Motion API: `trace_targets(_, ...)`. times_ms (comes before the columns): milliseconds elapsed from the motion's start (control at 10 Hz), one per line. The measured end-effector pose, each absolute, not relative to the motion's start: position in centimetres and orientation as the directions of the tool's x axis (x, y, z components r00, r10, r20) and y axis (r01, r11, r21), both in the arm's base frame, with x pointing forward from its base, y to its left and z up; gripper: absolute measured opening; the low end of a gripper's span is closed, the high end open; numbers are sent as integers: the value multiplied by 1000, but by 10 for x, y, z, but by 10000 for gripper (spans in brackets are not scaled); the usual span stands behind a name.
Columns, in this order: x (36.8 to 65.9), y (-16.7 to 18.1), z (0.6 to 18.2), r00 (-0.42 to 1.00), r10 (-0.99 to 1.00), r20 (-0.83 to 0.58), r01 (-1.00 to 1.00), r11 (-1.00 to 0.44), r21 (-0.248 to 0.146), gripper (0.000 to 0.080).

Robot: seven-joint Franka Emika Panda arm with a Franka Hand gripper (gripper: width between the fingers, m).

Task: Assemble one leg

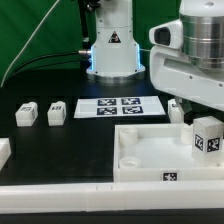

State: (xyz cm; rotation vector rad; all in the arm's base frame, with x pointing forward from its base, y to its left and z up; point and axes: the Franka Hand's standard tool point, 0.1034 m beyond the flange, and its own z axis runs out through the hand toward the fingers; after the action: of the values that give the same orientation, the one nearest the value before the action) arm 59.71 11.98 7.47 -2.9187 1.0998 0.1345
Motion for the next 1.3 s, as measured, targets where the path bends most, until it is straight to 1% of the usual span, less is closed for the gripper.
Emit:
trace_targets(100, 597, 119, 75, 828, -553, -88, -555, -832, 10, 649)
trace_targets(200, 597, 119, 75, 880, -468, -85, -469, -883, 7, 649)
trace_targets(300, 597, 118, 75, 944, -321, -78, -322, -947, 8, 649)
trace_targets(400, 597, 117, 75, 976, -205, -76, -205, -979, 5, 649)
trace_targets(600, 598, 117, 76, 997, 34, -72, 34, -999, 5, 649)
trace_targets(700, 599, 116, 76, 986, 153, -71, 153, -988, 7, 649)
trace_targets(800, 599, 116, 76, 970, 231, -71, 232, -973, 2, 649)
trace_targets(900, 598, 115, 76, 958, 277, -71, 277, -961, -4, 649)
trace_targets(1100, 598, 115, 76, 960, 272, -71, 273, -962, -4, 649)
trace_targets(1200, 598, 115, 76, 960, 272, -71, 273, -962, -4, 537)
trace_targets(1300, 598, 115, 76, 960, 272, -71, 273, -962, -4, 537)
